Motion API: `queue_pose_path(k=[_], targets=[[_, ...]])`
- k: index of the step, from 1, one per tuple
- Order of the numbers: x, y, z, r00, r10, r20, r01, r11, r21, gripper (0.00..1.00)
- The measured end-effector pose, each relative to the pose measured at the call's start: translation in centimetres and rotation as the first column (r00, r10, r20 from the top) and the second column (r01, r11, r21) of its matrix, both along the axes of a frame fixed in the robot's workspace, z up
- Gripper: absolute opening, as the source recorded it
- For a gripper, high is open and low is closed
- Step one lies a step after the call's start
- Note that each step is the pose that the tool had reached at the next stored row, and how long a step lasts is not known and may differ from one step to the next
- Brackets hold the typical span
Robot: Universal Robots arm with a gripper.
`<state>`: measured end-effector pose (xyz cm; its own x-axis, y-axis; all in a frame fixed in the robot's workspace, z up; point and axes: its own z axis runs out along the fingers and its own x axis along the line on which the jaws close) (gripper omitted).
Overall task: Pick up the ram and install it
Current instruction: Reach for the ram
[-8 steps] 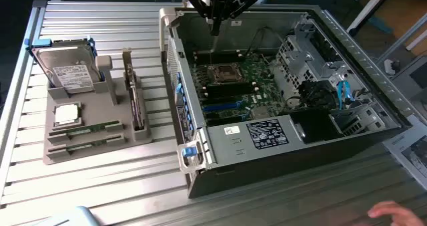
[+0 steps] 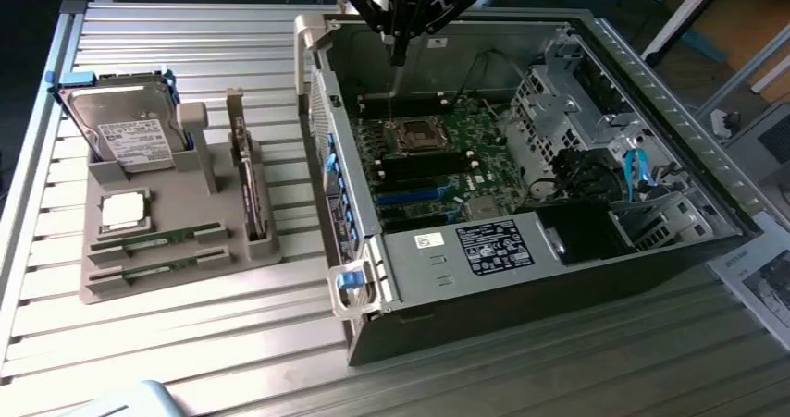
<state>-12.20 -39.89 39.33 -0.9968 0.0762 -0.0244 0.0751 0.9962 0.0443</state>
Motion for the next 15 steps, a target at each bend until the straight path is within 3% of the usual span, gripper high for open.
queue_pose_path(k=[6, 11, 15], targets=[[0.0, 0.00, 0.00, 1.0000, 0.000, 0.0001, 0.000, 1.0000, 0.0000, 0.10], [-1.0, 0.00, 0.00, 1.0000, 0.000, 0.0000, 0.000, 1.0000, 0.0000, 0.10], [-2.7, 0.00, 0.00, 1.0000, 0.000, 0.0000, 0.000, 1.0000, 0.0000, 0.10]])
